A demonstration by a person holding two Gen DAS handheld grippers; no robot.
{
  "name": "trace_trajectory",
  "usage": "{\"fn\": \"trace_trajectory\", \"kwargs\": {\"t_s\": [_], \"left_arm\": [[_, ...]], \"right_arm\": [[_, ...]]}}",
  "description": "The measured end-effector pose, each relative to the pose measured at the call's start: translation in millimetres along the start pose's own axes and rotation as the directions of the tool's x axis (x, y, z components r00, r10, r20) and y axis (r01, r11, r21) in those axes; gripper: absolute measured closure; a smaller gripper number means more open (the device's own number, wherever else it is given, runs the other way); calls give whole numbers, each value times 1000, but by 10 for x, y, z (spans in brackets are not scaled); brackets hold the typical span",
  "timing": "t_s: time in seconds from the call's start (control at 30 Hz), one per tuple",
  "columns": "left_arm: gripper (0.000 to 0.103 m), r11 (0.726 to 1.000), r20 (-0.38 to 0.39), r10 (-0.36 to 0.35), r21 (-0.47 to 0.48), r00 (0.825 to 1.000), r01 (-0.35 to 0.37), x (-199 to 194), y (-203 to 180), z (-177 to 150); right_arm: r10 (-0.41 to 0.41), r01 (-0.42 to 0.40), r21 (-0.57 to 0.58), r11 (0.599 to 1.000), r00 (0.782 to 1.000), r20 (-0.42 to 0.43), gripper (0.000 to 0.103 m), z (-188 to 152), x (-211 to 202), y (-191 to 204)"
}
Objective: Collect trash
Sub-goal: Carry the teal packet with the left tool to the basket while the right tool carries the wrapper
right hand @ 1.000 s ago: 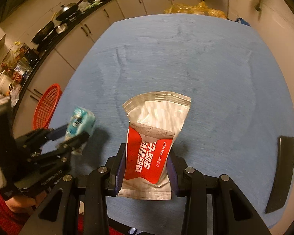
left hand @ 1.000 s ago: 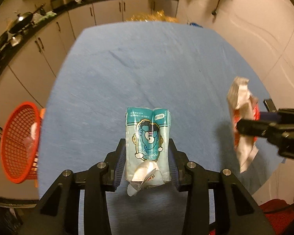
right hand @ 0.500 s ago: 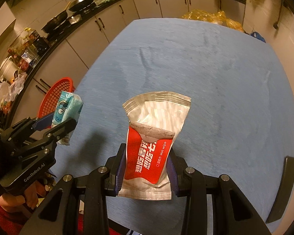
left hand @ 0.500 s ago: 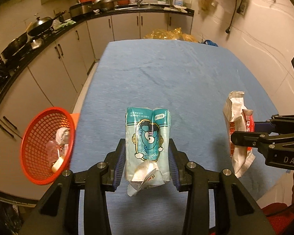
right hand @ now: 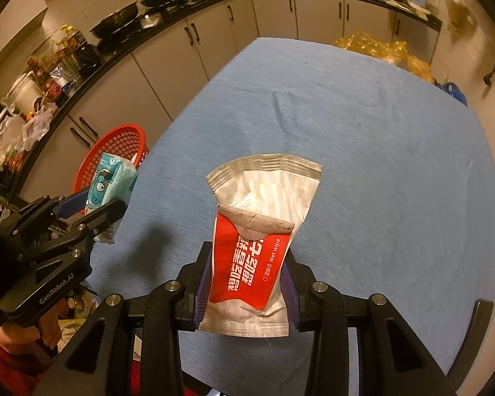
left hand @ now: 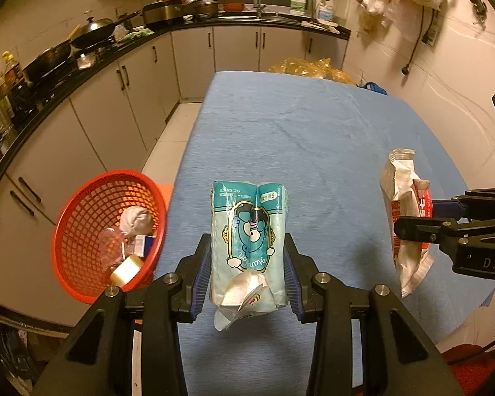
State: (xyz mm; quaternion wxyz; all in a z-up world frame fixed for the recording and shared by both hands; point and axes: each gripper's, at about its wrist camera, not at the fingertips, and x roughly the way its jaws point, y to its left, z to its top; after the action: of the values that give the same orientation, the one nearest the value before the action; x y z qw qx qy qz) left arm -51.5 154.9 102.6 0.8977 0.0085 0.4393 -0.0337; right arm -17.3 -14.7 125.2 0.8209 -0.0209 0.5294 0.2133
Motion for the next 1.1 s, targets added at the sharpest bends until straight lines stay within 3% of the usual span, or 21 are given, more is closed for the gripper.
{"fn": "trace_trajectory", "kwargs": {"t_s": [1.1], "left_arm": [[64, 981, 1, 95, -170, 996, -93, -139, 961, -202]], "right_arm": [[85, -92, -145, 985, 995, -58, 61, 410, 299, 914]]}}
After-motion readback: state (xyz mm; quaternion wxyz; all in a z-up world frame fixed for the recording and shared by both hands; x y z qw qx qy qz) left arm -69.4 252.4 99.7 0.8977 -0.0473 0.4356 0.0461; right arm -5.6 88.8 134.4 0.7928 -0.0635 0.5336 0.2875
